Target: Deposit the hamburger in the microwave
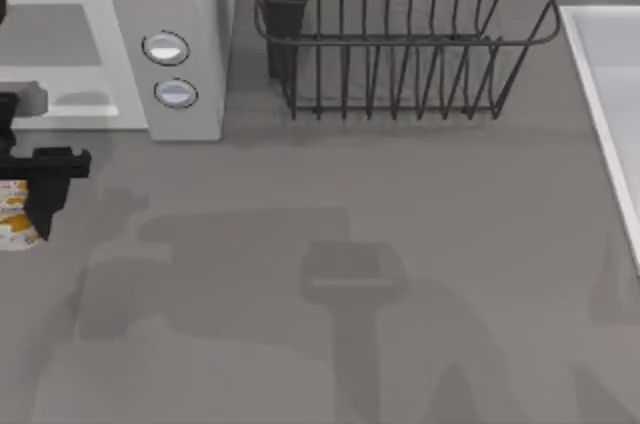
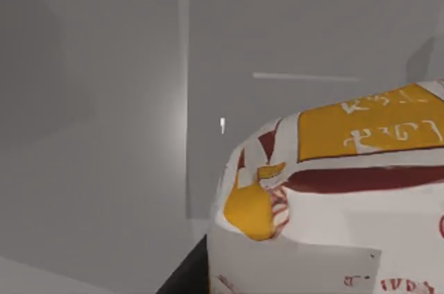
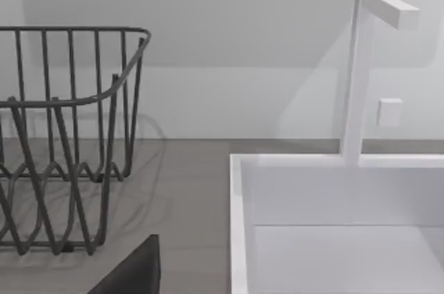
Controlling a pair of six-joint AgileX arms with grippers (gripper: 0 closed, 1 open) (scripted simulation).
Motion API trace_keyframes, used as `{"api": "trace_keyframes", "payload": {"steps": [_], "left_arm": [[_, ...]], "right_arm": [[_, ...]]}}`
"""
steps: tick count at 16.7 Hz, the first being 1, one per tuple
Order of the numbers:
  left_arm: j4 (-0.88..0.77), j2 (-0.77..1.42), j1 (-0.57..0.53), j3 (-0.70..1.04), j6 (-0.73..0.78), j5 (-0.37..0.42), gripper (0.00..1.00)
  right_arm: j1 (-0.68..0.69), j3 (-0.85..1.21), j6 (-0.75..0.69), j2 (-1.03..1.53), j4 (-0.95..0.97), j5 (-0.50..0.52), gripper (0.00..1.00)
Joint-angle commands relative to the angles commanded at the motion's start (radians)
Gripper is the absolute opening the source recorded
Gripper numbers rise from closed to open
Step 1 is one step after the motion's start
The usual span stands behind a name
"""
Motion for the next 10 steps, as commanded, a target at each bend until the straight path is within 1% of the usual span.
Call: {"api": "trace_keyframes", "payload": {"steps": [2, 7, 10], "left_arm": [[0.0, -0.01, -0.018, 0.03, -0.002, 0.007, 0.0], [0.001, -0.007, -0.015, 0.029, 0.0, 0.006, 0.0], [0.062, 0.01, -0.007, 0.014, -0.003, 0.024, 0.0]], "right_arm": [[0.0, 0.0, 0.0, 0.0, 0.0, 0.0, 1.0], [0.0, 0.0, 0.0, 0.0, 0.0, 0.0, 1.0], [0.0, 0.0, 0.0, 0.0, 0.0, 0.0, 1.0]]}}
